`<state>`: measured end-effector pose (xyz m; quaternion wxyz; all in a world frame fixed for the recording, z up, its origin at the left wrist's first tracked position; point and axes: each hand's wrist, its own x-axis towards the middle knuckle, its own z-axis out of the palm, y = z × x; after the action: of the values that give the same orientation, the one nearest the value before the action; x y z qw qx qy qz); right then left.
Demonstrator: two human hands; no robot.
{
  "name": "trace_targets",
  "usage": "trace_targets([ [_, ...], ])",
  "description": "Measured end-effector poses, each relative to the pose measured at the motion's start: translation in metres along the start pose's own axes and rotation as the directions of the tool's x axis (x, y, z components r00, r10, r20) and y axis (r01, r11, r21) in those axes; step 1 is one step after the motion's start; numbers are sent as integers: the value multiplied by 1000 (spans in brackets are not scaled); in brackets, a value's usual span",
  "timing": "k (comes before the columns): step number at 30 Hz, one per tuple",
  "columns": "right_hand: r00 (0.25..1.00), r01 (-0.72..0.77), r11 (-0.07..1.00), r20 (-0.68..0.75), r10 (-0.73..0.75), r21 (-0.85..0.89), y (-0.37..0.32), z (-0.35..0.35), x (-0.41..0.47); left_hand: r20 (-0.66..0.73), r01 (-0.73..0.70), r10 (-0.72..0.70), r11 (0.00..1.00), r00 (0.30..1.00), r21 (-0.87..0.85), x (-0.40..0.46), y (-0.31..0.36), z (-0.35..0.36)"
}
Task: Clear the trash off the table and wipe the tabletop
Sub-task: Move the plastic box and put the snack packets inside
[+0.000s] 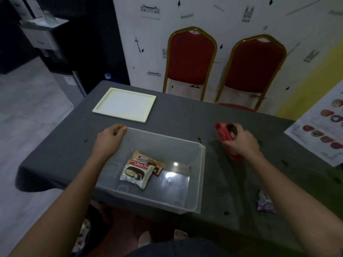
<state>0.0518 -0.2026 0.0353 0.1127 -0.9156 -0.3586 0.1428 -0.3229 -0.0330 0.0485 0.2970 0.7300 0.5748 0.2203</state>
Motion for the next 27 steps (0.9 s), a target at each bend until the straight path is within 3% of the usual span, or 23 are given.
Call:
trace_targets([
  [2,987,158,952,-36,-154,263,-41,-32,-15,2,11,-11,1000,1000,-1,0,0,-1],
  [5,883,315,764,121,-453,563,-106,-73,-62,4,21,-21,1000,1000,-6,-1,1,-2],
  [7,742,410,757,297,-601,509,-137,-68,-96,3,23,-23,1000,1000,-9,-3,3,-2],
  [10,595,673,733,518,-615,97,-162,-10,-131,4,24,-24,1000,1000,-5,-3,4,-3],
  [12,617,741,638,588,-524,-209,-166,37,-136,1,23,-23,1000,1000,-5,-4,4,-4],
  [14,655,727,582,620,-431,-364,-167,70,-136,-2,19,-19,1000,1000,-7,-4,4,-4],
  [19,701,672,672,561,-441,-312,-164,89,-134,-16,2,-3,1000,1000,-15,-3,2,-4],
  [23,683,654,734,560,-469,-183,-157,77,-132,-20,-22,23,1000,1000,17,-2,1,-1],
  [25,714,623,781,376,-591,43,-156,54,-136,-12,-33,34,999,999,27,0,1,0],
  [27,812,569,790,-9,-583,228,-143,27,-131,-7,-36,37,999,999,31,0,1,0],
])
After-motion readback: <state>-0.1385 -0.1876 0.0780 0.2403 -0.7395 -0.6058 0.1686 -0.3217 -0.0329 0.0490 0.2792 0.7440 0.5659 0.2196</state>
